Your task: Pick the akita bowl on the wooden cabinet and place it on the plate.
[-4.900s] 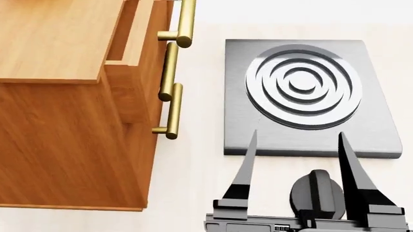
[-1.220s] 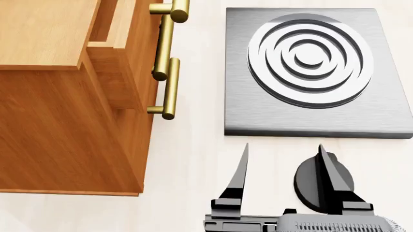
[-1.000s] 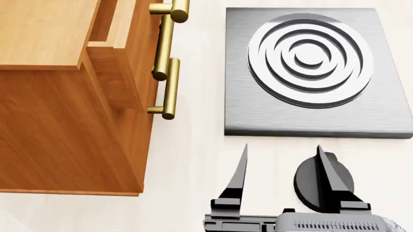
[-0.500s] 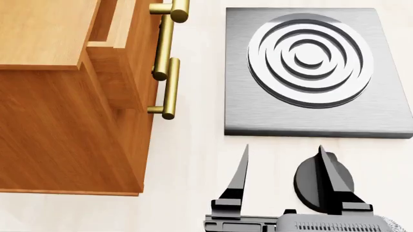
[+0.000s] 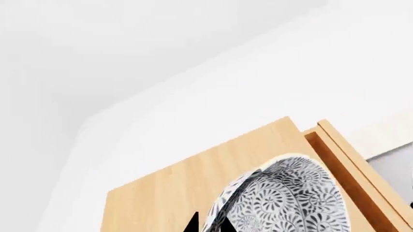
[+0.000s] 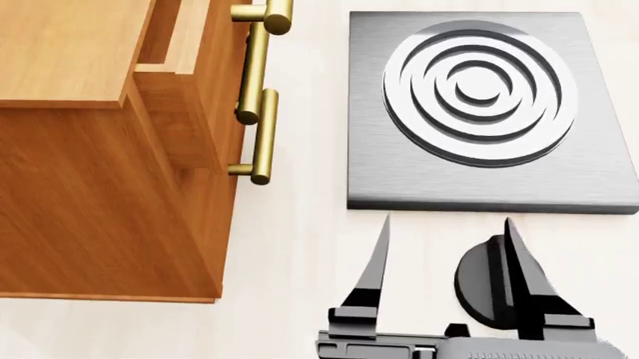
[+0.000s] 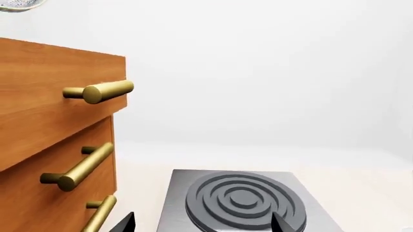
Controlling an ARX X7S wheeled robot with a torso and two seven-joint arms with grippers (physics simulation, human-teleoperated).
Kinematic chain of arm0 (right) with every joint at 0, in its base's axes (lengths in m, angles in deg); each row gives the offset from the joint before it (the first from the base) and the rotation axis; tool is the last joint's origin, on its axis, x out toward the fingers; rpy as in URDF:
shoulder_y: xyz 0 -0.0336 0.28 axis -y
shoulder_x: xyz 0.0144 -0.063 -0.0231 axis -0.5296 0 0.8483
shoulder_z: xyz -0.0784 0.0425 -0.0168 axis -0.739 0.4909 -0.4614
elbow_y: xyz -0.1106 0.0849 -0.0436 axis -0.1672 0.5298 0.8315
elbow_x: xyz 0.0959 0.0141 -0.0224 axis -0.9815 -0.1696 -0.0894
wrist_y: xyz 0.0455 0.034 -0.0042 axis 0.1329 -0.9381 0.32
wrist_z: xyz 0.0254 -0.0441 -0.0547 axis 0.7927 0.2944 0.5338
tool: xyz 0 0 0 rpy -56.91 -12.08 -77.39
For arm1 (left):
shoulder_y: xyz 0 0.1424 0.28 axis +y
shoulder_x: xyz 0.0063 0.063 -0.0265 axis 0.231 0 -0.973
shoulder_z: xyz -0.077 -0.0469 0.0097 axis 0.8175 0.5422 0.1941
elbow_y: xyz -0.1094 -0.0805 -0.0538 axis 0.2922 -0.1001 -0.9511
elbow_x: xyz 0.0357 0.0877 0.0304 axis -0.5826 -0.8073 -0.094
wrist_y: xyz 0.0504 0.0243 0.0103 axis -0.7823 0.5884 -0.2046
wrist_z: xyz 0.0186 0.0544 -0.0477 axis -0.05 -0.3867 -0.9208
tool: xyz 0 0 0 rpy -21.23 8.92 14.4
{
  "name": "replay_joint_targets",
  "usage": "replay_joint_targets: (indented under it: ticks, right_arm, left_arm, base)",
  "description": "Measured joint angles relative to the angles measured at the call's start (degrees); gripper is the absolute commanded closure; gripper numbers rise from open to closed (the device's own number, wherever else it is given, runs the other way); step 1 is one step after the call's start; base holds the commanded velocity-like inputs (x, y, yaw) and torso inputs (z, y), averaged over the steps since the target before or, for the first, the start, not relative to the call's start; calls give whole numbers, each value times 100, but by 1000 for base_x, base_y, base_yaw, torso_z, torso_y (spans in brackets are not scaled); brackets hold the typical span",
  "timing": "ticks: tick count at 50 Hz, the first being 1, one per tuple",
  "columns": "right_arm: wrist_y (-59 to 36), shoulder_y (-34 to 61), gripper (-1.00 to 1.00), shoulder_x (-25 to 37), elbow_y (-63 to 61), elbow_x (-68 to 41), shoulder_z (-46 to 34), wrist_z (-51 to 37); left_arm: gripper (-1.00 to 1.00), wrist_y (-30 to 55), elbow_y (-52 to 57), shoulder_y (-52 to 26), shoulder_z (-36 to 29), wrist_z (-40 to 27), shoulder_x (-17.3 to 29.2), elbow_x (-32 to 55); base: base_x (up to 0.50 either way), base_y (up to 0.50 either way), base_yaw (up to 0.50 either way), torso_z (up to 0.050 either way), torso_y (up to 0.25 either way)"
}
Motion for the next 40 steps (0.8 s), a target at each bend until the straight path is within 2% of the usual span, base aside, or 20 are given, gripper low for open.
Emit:
replay_joint_targets:
  ticks: [7, 15, 40]
  right_arm:
    - [-98, -42, -100, 59, -294, -9, 43, -76]
    - [-225, -94, -100, 129, -656, -8, 85, -171]
    - [-813, 27, -100, 261, -1607, 143, -31, -408]
  left_arm:
    - [100, -111, 220, -244, -704, 19, 10, 635]
    - [100, 246, 1350, -301, -1062, -81, 273, 1124]
    - [100, 1387, 4855, -70, -787, -761, 896, 1950]
  base:
    - [0, 0, 0, 0, 0]
    - [0, 0, 0, 0, 0]
    - [0, 0, 0, 0, 0]
